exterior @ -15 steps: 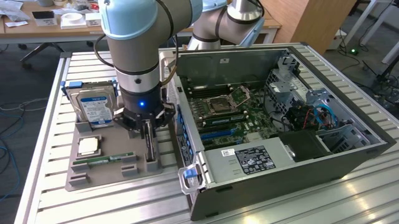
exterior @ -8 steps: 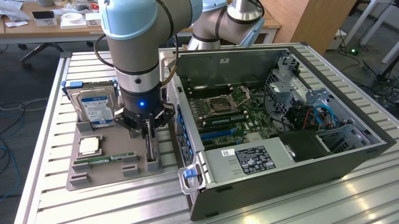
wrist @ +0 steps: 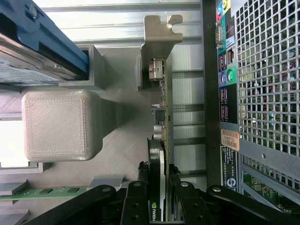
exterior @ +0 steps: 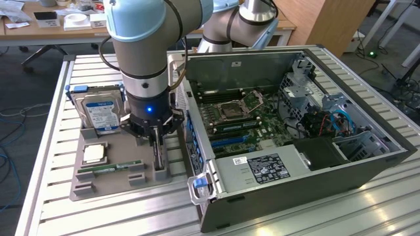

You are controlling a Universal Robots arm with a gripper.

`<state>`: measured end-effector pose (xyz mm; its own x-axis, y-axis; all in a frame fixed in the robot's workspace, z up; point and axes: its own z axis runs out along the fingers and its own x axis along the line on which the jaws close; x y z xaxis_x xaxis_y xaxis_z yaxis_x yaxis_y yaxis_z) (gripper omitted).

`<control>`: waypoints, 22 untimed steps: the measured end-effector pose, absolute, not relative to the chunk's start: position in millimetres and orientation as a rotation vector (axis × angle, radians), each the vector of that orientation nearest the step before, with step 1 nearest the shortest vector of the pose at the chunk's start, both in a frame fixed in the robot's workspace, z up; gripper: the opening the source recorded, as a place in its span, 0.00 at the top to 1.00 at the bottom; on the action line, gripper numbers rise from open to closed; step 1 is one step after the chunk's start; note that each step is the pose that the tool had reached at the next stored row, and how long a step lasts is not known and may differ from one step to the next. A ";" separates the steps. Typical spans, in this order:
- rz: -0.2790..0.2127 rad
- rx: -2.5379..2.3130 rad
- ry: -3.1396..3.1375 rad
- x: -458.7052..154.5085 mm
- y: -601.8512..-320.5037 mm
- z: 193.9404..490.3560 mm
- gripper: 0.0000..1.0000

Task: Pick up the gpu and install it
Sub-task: 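Pick up the gpu and move the gpu toward the slot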

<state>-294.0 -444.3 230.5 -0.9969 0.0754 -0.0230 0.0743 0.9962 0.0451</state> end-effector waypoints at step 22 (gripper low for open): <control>0.069 0.117 3.114 -294.0 -444.3 267.0 0.73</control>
<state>-294.0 -444.3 267.0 -0.9969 0.0754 -0.0231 0.0743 0.9962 0.0451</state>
